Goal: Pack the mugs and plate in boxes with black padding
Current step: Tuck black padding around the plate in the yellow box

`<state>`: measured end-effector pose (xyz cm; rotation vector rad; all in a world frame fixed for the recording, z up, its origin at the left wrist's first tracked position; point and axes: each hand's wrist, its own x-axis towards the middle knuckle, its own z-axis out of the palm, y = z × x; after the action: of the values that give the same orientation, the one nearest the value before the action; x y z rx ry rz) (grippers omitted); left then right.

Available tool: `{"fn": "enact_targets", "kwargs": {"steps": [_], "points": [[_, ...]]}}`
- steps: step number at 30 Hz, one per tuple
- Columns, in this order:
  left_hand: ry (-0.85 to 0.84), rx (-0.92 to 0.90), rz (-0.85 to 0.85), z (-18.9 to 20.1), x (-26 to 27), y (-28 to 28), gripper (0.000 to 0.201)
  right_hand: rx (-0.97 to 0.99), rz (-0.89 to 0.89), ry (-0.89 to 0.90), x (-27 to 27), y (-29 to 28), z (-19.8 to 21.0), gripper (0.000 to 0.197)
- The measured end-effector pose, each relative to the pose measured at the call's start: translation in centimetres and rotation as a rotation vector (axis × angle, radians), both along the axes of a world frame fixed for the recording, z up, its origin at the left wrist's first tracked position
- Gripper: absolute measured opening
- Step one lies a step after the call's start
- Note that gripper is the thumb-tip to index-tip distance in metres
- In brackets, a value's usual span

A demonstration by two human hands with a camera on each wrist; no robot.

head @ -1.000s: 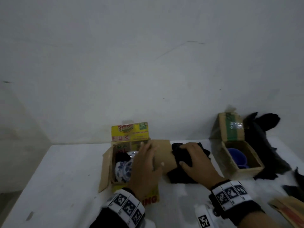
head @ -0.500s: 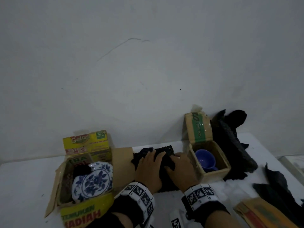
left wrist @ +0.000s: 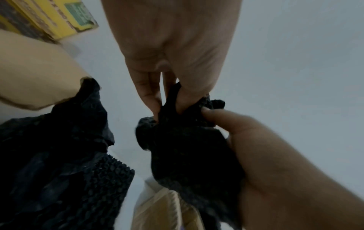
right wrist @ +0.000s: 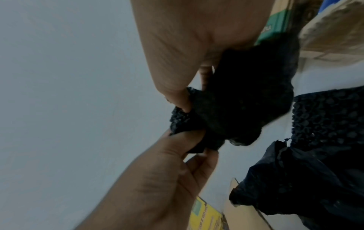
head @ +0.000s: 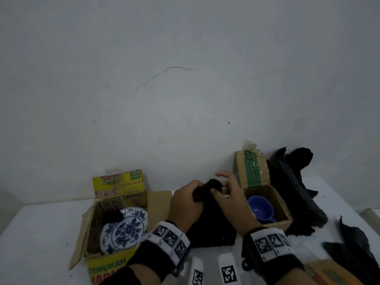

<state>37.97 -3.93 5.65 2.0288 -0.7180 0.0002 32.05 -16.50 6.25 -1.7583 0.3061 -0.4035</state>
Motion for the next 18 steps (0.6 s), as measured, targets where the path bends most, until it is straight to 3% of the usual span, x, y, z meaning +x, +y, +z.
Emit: {"fn": "enact_targets", "kwargs": {"steps": [3,8,14,18], "points": [[0.158,-0.194,0.014,1.7,0.1,1.8,0.012,-0.127,0.047,-0.011,-0.2,1.3,0.8,0.038],[0.353,-0.423,0.023,4.1,-0.4,5.7,0.020,0.352,0.207,0.108,0.9,4.8,2.5,0.033],[0.276,-0.243,0.042,4.8,0.5,11.6,0.034,0.252,0.221,0.004,2.6,10.1,3.6,0.019],[0.577,-0.294,-0.065,5.6,0.9,15.7,0.031,0.288,0.170,0.014,4.5,13.1,3.2,0.026]]}}
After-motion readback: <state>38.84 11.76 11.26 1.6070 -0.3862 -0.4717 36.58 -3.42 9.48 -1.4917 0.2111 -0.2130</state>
